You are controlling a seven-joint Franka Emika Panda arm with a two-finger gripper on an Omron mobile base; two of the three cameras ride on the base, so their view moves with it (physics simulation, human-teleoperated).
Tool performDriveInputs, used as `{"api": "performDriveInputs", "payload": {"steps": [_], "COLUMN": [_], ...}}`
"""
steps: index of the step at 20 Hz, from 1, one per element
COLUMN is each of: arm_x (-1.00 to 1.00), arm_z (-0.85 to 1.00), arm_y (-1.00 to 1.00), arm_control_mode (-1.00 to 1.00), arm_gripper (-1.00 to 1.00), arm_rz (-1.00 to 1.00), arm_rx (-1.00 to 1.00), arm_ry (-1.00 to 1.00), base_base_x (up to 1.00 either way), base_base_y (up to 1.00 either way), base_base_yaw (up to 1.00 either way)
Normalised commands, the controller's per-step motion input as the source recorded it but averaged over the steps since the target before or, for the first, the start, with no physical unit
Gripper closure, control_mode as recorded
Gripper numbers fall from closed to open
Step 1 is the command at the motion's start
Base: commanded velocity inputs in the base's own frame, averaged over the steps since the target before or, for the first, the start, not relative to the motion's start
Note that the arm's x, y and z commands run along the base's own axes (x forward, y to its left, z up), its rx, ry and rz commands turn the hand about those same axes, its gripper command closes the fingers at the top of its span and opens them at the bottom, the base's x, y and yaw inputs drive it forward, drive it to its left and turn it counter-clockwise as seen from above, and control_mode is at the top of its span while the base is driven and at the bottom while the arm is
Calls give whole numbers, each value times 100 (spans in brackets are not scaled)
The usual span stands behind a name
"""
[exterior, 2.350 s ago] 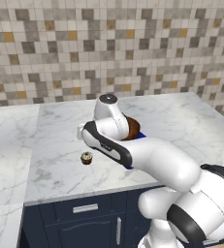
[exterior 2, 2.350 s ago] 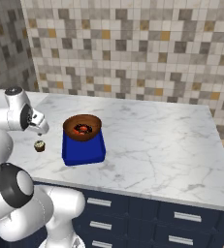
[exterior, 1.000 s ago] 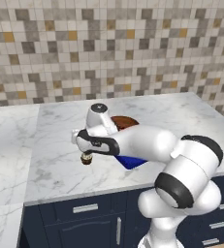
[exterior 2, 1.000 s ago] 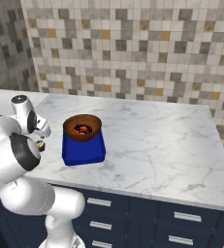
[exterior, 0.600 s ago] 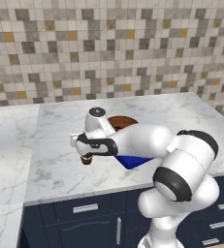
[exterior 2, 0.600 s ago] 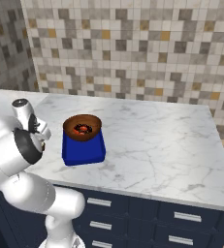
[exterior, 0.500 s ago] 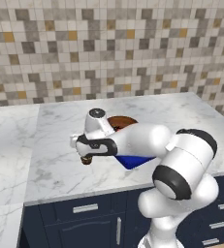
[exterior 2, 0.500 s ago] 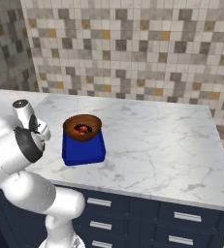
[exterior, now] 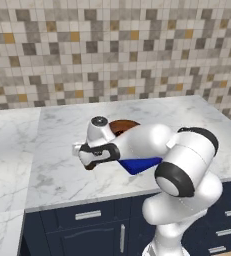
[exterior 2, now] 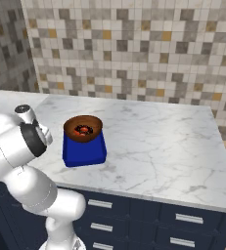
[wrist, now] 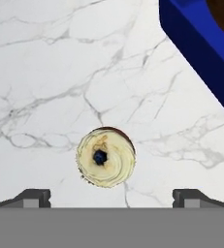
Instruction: Place the bowl with donut and the cupcake onto the tray.
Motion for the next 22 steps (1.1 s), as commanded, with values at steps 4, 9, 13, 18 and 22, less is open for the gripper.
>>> {"api": "performDriveInputs", "payload": {"steps": [4,9,13,18,22], "arm_x": [5,8,7,14,9], "arm_z": [-20,-20,-17,-12,-15], "arm_y": [2,7,5,2,2], "arm_control_mode": [-100,-100,-100,-100,-100], "arm_gripper": [-100,-100,-100,-100,-100], "arm_rz": [0,0,0,0,0], "arm_rx": [0,0,0,0,0], "arm_ry": [0,0,0,0,0], "base_base_x": [0,0,0,0,0], "base_base_y": [0,0,0,0,0], "base_base_yaw": [0,0,0,0,0]}}
